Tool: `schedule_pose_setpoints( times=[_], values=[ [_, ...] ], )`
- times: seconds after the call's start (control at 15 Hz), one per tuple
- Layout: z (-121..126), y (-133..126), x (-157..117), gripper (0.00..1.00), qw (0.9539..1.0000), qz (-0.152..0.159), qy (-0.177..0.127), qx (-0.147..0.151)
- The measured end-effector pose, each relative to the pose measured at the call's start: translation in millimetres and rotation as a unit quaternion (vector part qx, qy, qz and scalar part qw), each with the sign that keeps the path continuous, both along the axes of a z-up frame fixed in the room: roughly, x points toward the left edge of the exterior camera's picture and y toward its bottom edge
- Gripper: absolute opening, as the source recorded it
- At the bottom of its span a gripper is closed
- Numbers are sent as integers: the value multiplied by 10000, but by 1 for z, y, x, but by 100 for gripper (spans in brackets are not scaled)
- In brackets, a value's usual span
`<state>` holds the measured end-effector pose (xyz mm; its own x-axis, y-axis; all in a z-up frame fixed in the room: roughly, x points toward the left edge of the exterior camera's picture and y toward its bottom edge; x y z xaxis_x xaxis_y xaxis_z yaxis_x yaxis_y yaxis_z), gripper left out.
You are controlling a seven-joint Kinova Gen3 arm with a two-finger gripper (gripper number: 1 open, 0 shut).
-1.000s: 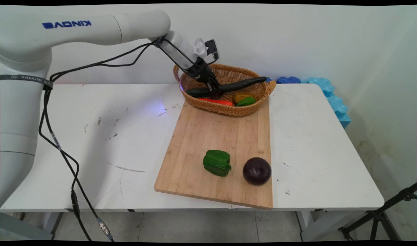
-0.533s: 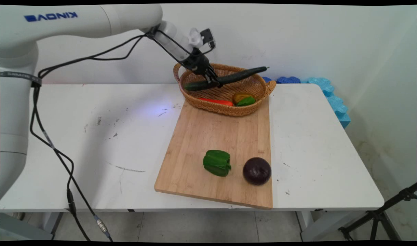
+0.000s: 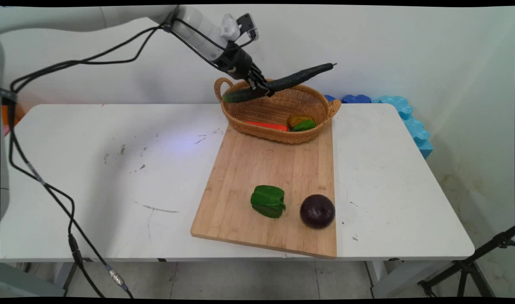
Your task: Place the picked object on the cutting board
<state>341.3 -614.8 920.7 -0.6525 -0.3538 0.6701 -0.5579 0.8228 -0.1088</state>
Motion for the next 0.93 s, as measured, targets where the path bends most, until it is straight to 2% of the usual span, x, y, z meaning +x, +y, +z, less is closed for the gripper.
schedule_pose_setpoints(
  times=[0.47, 0.73, 0.93],
  values=[
    [25, 59, -5, 0, 9991, -435, 0, 23],
    [21, 94, -14, 0, 9967, -800, -98, 122],
    [11, 113, -18, 0, 9952, -940, -192, 168]
  ],
)
